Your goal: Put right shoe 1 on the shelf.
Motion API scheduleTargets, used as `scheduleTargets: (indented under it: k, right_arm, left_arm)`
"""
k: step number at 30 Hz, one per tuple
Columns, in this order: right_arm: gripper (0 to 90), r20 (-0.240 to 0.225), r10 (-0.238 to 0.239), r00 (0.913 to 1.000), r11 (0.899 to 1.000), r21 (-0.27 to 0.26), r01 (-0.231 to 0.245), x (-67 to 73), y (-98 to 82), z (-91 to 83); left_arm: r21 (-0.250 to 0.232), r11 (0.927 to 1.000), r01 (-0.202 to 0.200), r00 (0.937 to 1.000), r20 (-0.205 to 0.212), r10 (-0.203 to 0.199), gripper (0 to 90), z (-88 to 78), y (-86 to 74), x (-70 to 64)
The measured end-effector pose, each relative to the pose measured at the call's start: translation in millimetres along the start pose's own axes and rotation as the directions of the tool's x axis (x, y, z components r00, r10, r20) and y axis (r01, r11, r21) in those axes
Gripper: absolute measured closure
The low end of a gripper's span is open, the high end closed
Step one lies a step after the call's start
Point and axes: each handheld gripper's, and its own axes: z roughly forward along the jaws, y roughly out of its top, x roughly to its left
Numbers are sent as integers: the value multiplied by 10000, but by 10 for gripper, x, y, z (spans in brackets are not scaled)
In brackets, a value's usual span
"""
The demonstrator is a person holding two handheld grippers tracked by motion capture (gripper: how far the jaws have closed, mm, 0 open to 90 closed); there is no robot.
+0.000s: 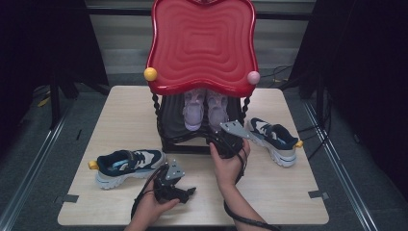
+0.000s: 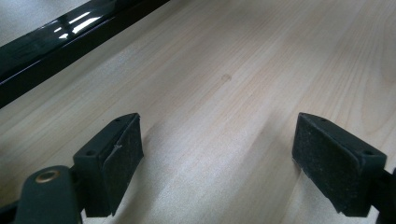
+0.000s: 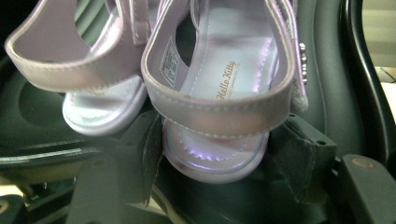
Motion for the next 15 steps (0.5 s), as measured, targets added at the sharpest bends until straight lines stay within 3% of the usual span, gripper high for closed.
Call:
scheduleTargets:
  k: [6, 15]
  right_arm:
    - [365, 136, 273, 9995, 9993, -243, -269, 39, 48, 32]
    - [360, 320, -78, 9995, 9998, -174, 84, 49, 37, 176]
  left_arm:
    - [-5, 10000, 7, 10000, 4, -7, 158, 0, 0, -1]
    - [-6, 10000, 3, 10000, 11, -3, 158, 0, 0, 0]
